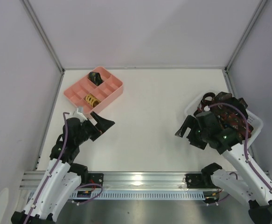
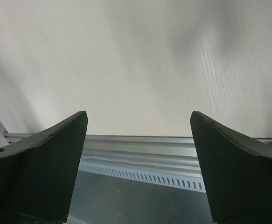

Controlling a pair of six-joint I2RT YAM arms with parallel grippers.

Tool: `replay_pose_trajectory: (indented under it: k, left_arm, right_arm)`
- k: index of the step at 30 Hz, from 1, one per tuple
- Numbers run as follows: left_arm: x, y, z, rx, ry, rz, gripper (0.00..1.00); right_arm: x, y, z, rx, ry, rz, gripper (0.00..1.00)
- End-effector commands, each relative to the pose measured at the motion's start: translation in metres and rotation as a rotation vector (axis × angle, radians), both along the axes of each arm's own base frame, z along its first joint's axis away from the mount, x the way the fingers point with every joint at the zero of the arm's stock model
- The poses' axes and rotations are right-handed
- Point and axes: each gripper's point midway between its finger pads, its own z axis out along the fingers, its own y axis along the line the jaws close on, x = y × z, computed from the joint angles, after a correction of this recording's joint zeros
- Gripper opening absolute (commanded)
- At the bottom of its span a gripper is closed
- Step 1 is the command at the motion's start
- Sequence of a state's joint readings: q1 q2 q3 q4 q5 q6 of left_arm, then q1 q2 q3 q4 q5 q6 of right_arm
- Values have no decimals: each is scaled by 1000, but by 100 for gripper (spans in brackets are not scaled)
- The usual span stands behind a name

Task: Roll the ties
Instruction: Grab a tie with the right arm

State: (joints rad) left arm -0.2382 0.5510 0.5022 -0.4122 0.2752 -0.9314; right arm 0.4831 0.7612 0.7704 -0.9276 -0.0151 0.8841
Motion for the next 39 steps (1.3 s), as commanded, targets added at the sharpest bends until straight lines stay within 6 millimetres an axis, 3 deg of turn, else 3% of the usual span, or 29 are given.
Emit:
replay_pose_trajectory:
  k: [1, 6, 7, 10, 13, 16, 18, 21, 22, 27, 28, 30, 32, 36, 38, 39]
  left_arm:
    - [-5, -9, 18, 74, -64, -162, 100]
    - [-11, -17, 28, 70, -127, -239, 100]
    - [-15, -15, 25, 114, -128, -258, 100]
    - [-16, -6, 40, 220, -205, -261, 100]
    - [-23, -2, 40, 277, -220, -282, 100]
    - [-30, -10, 41, 278, -238, -337, 100]
    - [-30, -14, 43, 278, -250, -358, 100]
    - [-27, -19, 51, 307, -273, -381, 100]
    - [-26, -22, 55, 337, -294, -404, 100]
    - [-25, -32, 58, 378, -302, -457, 100]
    - [-26, -34, 58, 378, -308, -467, 100]
    - [-26, -34, 56, 389, -307, -470, 100]
    - [-26, -33, 55, 401, -304, -467, 100]
    - [-29, -31, 56, 427, -311, -478, 100]
    - [-31, -32, 56, 434, -311, -490, 100]
    - [-32, -32, 56, 441, -316, -494, 100]
  right_arm:
    - [33, -31, 32, -191, -49, 12, 97]
    - [70, -57, 47, -337, 21, -30, 92]
    - [81, -62, 50, -366, 31, -53, 87]
    - [98, -79, 53, -386, 36, -124, 81]
    - [114, -90, 48, -323, 34, -163, 73]
    - [120, -104, 38, -299, 54, -196, 65]
    - [120, -122, 37, -357, 66, -252, 64]
    - [120, -134, 31, -384, 73, -289, 63]
    - [120, -154, 33, -425, 76, -350, 62]
    - [127, -193, 43, -432, 8, -501, 65]
    - [120, -208, 42, -399, -11, -578, 68]
    - [125, -214, 43, -312, -57, -642, 70]
    - [121, -229, 37, -285, -19, -719, 83]
    - [129, -245, 36, -219, -32, -848, 87]
    - [130, -248, 26, -168, -25, -898, 91]
    - [142, -248, 29, -102, -73, -913, 95]
